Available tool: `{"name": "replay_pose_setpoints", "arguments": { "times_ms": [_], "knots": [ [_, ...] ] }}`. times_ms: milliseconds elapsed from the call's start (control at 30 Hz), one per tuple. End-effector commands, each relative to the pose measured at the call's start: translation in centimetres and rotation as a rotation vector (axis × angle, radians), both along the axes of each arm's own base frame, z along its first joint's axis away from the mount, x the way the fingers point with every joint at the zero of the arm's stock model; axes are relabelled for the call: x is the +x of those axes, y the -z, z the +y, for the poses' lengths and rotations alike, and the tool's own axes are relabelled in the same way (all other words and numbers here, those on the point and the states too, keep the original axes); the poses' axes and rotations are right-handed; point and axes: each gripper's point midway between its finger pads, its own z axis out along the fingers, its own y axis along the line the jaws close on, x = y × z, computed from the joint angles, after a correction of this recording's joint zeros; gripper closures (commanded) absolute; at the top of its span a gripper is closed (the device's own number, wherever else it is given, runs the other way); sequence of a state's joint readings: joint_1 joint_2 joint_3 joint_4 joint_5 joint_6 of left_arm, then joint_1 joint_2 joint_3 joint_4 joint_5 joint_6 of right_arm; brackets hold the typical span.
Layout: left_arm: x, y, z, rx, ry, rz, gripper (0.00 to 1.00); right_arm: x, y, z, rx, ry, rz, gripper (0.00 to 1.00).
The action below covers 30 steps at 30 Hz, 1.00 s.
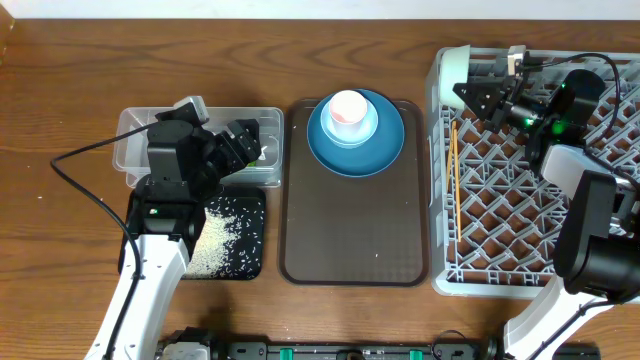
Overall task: Sort waste into correct bins and load items into the dishwasher rack
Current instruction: 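Lower the green bowl into the rack's back row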
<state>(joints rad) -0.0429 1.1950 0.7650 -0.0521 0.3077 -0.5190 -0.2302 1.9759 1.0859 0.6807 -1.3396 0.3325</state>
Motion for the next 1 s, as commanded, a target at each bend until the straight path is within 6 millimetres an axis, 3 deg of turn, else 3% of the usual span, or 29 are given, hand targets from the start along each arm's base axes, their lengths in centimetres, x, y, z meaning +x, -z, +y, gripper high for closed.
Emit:
{"name": "replay_pose_setpoints", "arguments": {
  "times_ms": [0,400,967],
  "knots": [
    [0.0,-0.1,0.1,0.014,0.002,-0.006,0.1,-0.1,-0.3,-0.9,-0.001,-0.013,-0.027,0.99],
    [0.0,0.1,0.1,0.014,0.001,0.0,0.1,-1.9,1.5,-1.1,0.003,-0.073,0.007,0.99],
    [0.0,0.1,0.1,0.014,0.002,0.0,0.11,-2.7,2.3,-6.5,0.086,0.023,0.154,0.98]
  ]
}}
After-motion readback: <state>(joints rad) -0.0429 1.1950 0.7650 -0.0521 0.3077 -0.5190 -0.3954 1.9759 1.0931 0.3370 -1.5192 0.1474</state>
